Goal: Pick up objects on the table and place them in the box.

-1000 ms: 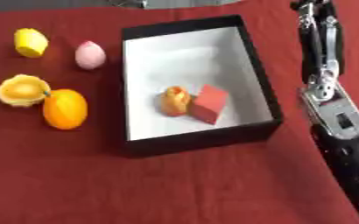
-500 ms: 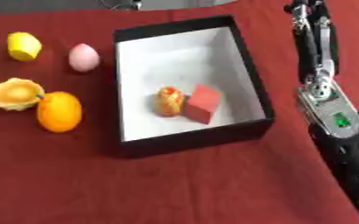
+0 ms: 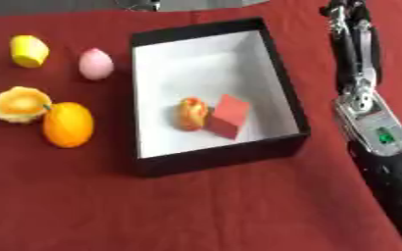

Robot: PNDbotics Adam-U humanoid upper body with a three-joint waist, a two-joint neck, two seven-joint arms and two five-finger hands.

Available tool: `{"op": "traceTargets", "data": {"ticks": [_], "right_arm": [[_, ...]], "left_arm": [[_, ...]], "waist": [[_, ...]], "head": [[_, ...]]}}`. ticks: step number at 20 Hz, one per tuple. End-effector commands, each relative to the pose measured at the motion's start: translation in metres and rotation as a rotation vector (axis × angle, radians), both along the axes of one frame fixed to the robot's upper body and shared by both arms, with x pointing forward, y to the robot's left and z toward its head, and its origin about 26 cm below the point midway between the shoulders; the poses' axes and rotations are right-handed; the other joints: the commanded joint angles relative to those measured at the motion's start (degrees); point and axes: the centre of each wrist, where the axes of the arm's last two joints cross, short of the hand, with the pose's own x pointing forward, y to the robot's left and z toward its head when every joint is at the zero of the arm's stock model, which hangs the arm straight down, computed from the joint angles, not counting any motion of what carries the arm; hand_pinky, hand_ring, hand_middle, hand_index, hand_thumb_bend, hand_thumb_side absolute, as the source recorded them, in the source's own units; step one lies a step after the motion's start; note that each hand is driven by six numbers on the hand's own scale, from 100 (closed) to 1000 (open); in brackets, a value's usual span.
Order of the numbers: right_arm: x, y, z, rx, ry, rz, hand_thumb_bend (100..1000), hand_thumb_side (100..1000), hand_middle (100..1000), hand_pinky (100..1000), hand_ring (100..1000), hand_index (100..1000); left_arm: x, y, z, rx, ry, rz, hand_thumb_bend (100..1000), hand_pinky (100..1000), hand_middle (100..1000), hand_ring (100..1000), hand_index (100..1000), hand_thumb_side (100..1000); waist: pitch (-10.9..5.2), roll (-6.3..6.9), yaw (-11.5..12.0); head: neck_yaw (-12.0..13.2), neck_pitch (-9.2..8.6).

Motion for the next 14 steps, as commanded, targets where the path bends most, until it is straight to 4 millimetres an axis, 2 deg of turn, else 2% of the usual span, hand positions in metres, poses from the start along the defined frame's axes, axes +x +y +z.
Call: {"op": "traceTargets", "data": {"ticks": [1, 4, 7, 11, 14], "right_arm": [[0.0, -0.007, 0.012, -0.029, -0.022, -0.006, 100, 764, 876, 960, 818, 924], [-0.001, -0.007, 0.01, -0.028, -0.016, -0.005, 100, 764, 876, 960, 818, 924], [-0.001, -0.006, 0.009, -0.03, -0.01, -0.003, 100, 764, 873, 960, 818, 924], [-0.001, -0.006, 0.008, -0.03, -0.003, -0.003, 100, 768, 873, 960, 818, 924], [0.0, -0.006, 0.007, -0.029, 0.001, 0.0, 100, 770, 873, 960, 818, 924]], "left_arm": [[0.003, 0.011, 0.013, 0.046, -0.042, 0.042, 784, 809, 835, 832, 896, 580], [0.008, 0.014, 0.013, 0.056, -0.07, 0.053, 776, 809, 836, 832, 892, 544], [0.015, 0.015, 0.014, 0.049, -0.129, 0.074, 730, 796, 829, 824, 899, 555], [0.026, 0.012, 0.013, 0.035, -0.189, 0.077, 749, 793, 840, 825, 897, 555], [0.037, 0.008, 0.012, 0.051, -0.175, 0.054, 808, 793, 835, 827, 886, 538]], "waist": [[-0.98, -0.11, 0.1], [-1.04, -0.24, 0.2], [-1.07, -0.41, 0.1], [-0.99, -0.6, -0.2], [-0.85, -0.62, -0.4]], "head": [[1.0, 0.28], [1.4, 0.28], [1.3, 0.28], [1.0, 0.28], [1.0, 0.28]]}}
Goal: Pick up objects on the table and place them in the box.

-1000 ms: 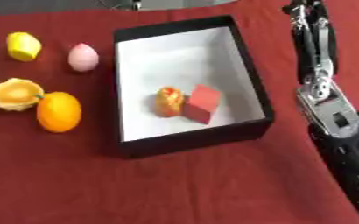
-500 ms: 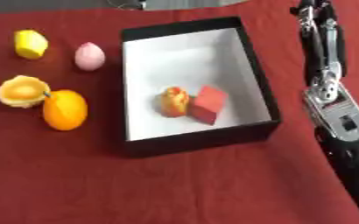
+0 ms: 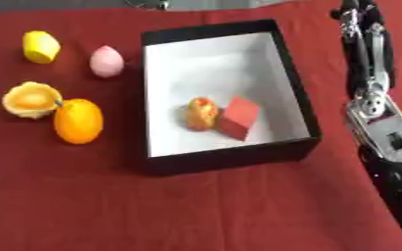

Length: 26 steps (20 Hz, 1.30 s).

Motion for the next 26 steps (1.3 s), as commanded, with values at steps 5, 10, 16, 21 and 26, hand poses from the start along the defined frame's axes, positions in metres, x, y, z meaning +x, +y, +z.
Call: {"op": "traceTargets", "data": {"ticks": [5, 10, 16, 21, 26], "right_arm": [[0.001, -0.005, 0.008, -0.026, -0.012, 0.0, 100, 768, 873, 961, 818, 924], [0.002, -0.003, 0.007, -0.026, -0.008, 0.008, 100, 773, 872, 961, 818, 925], [0.002, -0.003, 0.006, -0.024, -0.005, 0.011, 100, 774, 872, 961, 819, 925], [0.002, -0.002, 0.004, -0.019, -0.002, 0.012, 100, 776, 871, 961, 819, 925], [0.002, -0.002, 0.003, -0.012, 0.0, 0.01, 100, 778, 870, 962, 818, 925]], "left_arm": [[0.022, -0.004, 0.005, 0.094, -0.012, -0.043, 849, 772, 825, 807, 869, 534], [0.04, -0.01, 0.003, 0.157, 0.01, -0.066, 887, 798, 855, 831, 895, 517], [0.06, -0.01, -0.005, 0.243, 0.098, -0.074, 898, 809, 849, 836, 892, 504], [0.077, -0.002, -0.019, 0.31, 0.149, -0.016, 878, 804, 828, 827, 880, 497], [0.093, 0.008, -0.035, 0.298, 0.182, 0.037, 817, 791, 810, 814, 871, 516]], "waist": [[-0.63, 0.14, -0.1], [-0.75, 0.06, -0.2], [-0.88, 0.03, -0.1], [-0.89, -0.08, -0.3], [-0.76, -0.26, -0.4]], "head": [[-0.3, 0.09], [-1.3, 0.09], [-0.5, 0.09], [0.5, 0.09], [0.9, 0.09]]}}
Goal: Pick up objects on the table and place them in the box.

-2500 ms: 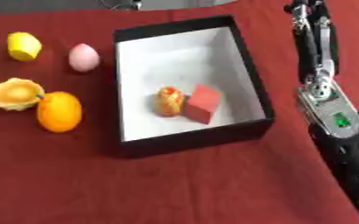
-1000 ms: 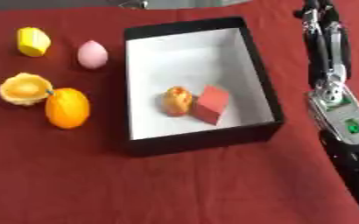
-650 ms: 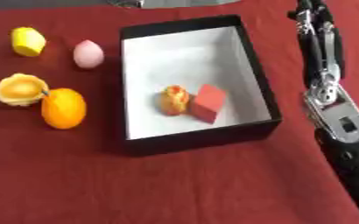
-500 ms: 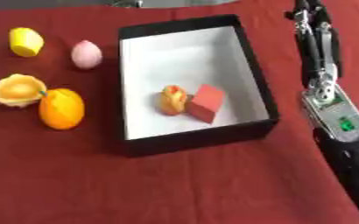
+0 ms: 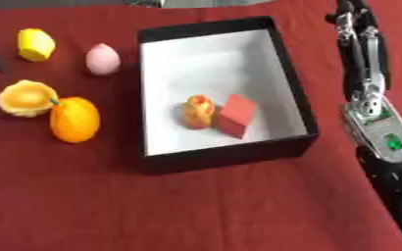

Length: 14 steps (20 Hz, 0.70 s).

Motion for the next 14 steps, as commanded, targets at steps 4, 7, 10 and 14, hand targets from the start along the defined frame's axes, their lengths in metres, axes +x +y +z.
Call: {"op": "traceTargets", "data": {"ticks": [4, 7, 10, 14], "right_arm": [[0.001, -0.002, 0.008, 0.001, -0.023, 0.003, 100, 780, 869, 962, 817, 925], [0.001, -0.002, 0.007, 0.008, -0.021, 0.006, 100, 782, 869, 963, 817, 926], [0.002, -0.001, 0.007, 0.012, -0.02, 0.009, 100, 784, 868, 963, 816, 926], [0.002, 0.001, 0.006, 0.013, -0.017, 0.015, 100, 786, 868, 964, 816, 926]], "left_arm": [[0.015, 0.01, -0.005, -0.059, 0.016, 0.054, 726, 771, 798, 799, 863, 575], [0.021, 0.01, -0.008, -0.127, 0.04, 0.067, 702, 760, 788, 789, 854, 606], [0.024, 0.006, -0.009, -0.156, 0.042, 0.072, 670, 750, 772, 778, 833, 624], [0.028, -0.001, -0.008, -0.2, 0.016, 0.07, 641, 735, 760, 765, 829, 668]], "waist": [[-0.74, -0.29, -0.1], [-0.54, -0.36, -0.2], [-0.34, -0.38, -0.3], [-0.13, -0.37, -0.4]], "head": [[0.5, -0.09], [0.6, -0.09], [0.6, -0.09], [0.7, -0.09]]}}
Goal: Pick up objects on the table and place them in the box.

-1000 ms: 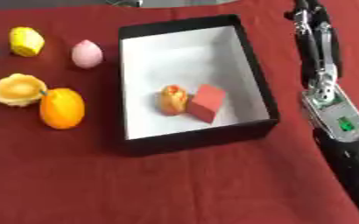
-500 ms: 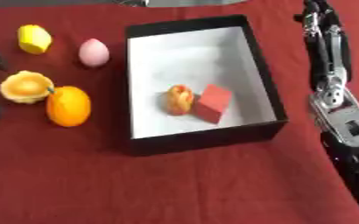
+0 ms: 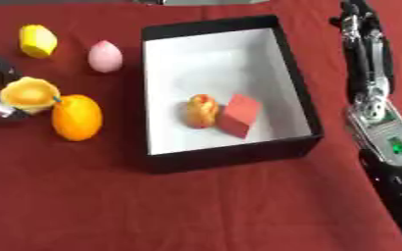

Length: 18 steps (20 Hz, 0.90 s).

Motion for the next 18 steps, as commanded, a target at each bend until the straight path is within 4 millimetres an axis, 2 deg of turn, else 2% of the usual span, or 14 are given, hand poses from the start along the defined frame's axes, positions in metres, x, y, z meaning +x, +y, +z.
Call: {"op": "traceTargets", "data": {"ticks": [1, 4, 10, 12, 14, 17, 18], "right_arm": [[0.0019, -0.0012, 0.0076, -0.004, -0.019, 0.006, 100, 787, 868, 965, 816, 926], [0.0025, 0.0002, 0.0065, 0.0, -0.018, 0.011, 100, 791, 868, 965, 816, 925], [0.0014, -0.0027, 0.0055, 0.005, -0.017, 0.003, 100, 791, 869, 966, 816, 925], [0.0013, -0.0027, 0.0052, 0.007, -0.016, 0.004, 100, 792, 870, 966, 816, 925], [0.0014, -0.002, 0.0049, 0.01, -0.015, 0.007, 100, 794, 870, 966, 816, 925], [0.0013, -0.0019, 0.0047, 0.008, -0.013, 0.01, 100, 795, 871, 966, 816, 925], [0.0012, -0.0023, 0.0048, 0.008, -0.013, 0.01, 100, 795, 871, 966, 816, 925]], "left_arm": [[0.0014, -0.0015, 0.0171, -0.035, -0.053, 0.004, 647, 735, 752, 761, 817, 644], [0.0022, -0.008, 0.0183, -0.006, -0.074, -0.001, 627, 724, 722, 741, 769, 586], [0.0034, -0.0059, 0.0122, 0.096, -0.037, -0.003, 546, 728, 698, 733, 716, 483], [0.0036, -0.0066, 0.0126, 0.115, -0.031, -0.012, 449, 722, 668, 718, 667, 398], [0.0042, -0.0077, 0.0125, 0.112, -0.033, -0.016, 380, 713, 648, 706, 633, 360], [0.0033, -0.0091, 0.0134, 0.09, -0.037, -0.026, 305, 702, 623, 690, 567, 284], [0.0021, -0.0094, 0.015, 0.083, -0.042, -0.029, 305, 702, 623, 690, 567, 284]], "waist": [[-0.79, -0.01, -0.1], [-0.65, 0.11, -0.2], [-0.57, 0.29, -0.4], [-0.62, 0.3, -0.4], [-0.66, 0.27, -0.4], [-0.74, 0.22, -0.4], [-0.75, 0.22, -0.4]], "head": [[0.3, -0.1], [0.5, -0.1], [1.1, -0.1], [1.2, -0.1], [1.2, -0.1], [1.2, -0.1], [1.2, -0.1]]}}
